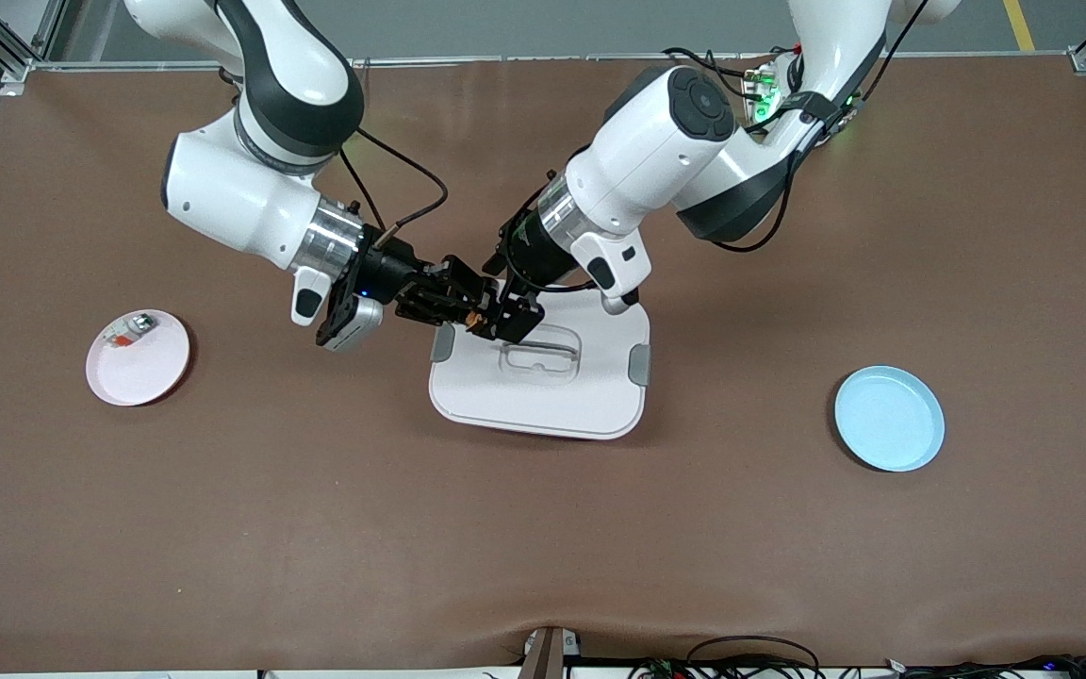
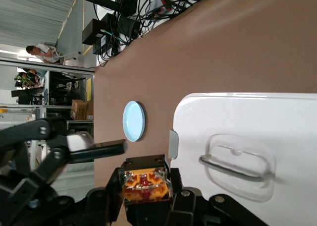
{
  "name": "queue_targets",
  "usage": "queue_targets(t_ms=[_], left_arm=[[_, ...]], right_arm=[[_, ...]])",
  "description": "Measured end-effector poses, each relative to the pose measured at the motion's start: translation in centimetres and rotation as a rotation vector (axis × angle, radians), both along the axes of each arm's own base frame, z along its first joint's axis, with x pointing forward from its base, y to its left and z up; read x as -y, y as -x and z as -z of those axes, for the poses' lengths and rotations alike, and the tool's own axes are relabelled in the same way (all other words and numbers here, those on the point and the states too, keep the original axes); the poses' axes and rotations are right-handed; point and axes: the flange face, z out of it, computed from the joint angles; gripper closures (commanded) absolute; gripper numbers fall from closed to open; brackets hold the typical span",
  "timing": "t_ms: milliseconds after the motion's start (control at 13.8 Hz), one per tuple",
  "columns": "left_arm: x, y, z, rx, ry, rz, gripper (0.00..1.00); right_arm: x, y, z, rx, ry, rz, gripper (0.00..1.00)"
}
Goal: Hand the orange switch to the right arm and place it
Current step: 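Open the left gripper and pull it back while the right gripper withdraws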
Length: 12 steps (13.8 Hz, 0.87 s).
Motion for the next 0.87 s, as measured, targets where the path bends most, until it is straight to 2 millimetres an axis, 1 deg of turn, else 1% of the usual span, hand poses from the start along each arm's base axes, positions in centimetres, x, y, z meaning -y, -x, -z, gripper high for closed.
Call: queue_targets(t_ms=[289,434,506,651,867], left_arm=[[-0.5,-0.4,-1.0,0.045,-0.004,0.027,0.0],[-1.3,-0.8,-1.4,0.071,-0.025,0.062,0.0],[-1.8,-0.9,-1.7,0.09,-0.044,0.101,0.0],[-2.7,-0.7,-2.5,0.11,-0.088,0.179,0.0],[-5.1,-1.0,-3.6,0.148,-0.162,0.311,0.0]], right_arm=[[1.4,-0.9,0.8,0.076,0.118,-0.096,1.0],[2.7,-1.4,0.7,0.079,0.176,-0.162,1.0],[3.6,-1.7,0.6,0.081,0.207,-0.205,1.0],[6.2,-2.5,0.7,0.113,0.254,-0.312,1.0],[10.4,-3.3,1.6,0.177,0.285,-0.453,1.0]])
